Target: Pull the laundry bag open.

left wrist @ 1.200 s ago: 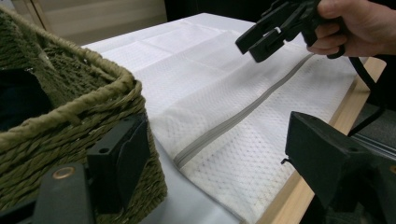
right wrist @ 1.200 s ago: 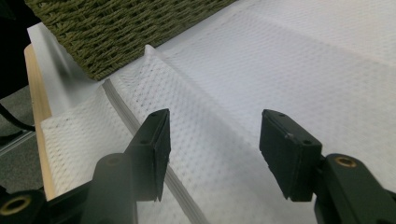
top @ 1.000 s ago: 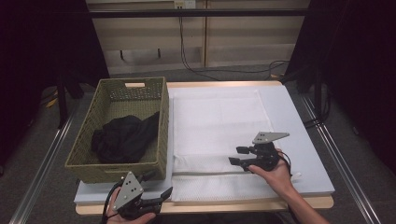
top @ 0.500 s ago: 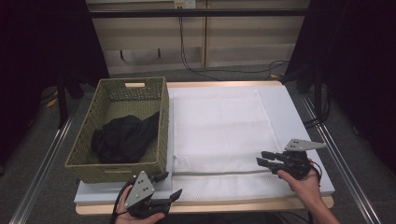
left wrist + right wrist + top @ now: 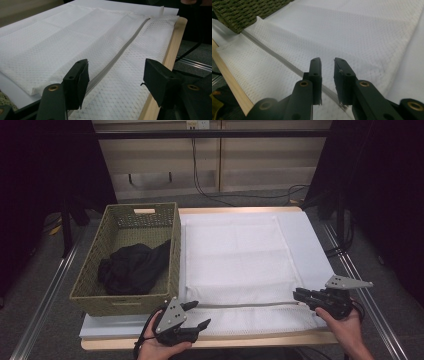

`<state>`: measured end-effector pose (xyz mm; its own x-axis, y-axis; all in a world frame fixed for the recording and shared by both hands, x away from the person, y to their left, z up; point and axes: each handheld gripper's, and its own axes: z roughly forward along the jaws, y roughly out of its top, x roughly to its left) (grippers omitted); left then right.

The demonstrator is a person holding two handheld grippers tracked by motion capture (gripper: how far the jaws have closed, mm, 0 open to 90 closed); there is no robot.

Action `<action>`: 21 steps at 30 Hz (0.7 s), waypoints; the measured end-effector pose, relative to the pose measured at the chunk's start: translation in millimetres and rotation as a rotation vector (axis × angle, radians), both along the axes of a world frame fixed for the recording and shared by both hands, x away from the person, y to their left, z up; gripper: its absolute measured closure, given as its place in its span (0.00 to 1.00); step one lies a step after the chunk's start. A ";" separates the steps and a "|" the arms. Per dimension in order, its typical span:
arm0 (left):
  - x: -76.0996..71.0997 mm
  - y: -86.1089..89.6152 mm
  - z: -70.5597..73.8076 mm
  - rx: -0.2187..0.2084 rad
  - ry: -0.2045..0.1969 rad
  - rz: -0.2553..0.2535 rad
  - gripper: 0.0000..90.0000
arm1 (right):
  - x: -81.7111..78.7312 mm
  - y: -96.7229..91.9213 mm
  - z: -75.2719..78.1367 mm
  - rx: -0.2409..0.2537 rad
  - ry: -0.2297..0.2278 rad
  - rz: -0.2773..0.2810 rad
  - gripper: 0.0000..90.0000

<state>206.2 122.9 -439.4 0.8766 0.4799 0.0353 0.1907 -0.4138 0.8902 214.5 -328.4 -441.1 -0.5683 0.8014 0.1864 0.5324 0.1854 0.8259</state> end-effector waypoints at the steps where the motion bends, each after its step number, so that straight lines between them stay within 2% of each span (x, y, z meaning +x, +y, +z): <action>1: 0.6 -0.8 0.8 0.011 -0.001 0.002 0.40 | -2.5 -6.2 -3.2 -0.001 0.013 -0.013 0.86; 3: 3.0 -3.4 1.5 0.009 -0.001 0.002 0.40 | -5.0 -11.2 -5.7 -0.011 0.028 -0.026 0.87; 10: 12.4 -15.7 6.5 0.005 -0.014 -0.027 0.41 | -15.2 -23.3 -10.2 -0.017 0.040 -0.061 0.85; 13: 13.2 -19.9 5.3 -0.017 -0.016 -0.026 0.40 | -19.4 -29.0 -13.7 -0.013 0.042 -0.090 0.76; 15: 12.0 -21.2 3.3 -0.017 -0.010 -0.033 0.40 | -21.6 -31.1 -16.8 -0.030 0.045 -0.108 0.66; 17: 10.8 -21.7 1.8 -0.010 -0.010 -0.035 0.40 | -21.5 -31.6 -20.9 -0.047 0.059 -0.127 0.64; 20: 10.5 -21.6 1.0 -0.013 -0.009 -0.031 0.39 | -21.1 -31.6 -24.3 -0.080 0.073 -0.119 0.60; 21: 10.8 -20.8 1.7 -0.005 -0.013 -0.036 0.39 | -21.3 -32.1 -24.0 -0.075 0.076 -0.125 0.59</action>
<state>216.9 102.1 -437.8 0.8929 0.4482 0.0441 0.1643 -0.4154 0.8947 193.2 -360.5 -465.1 -0.4493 0.8785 0.1623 0.6160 0.1731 0.7685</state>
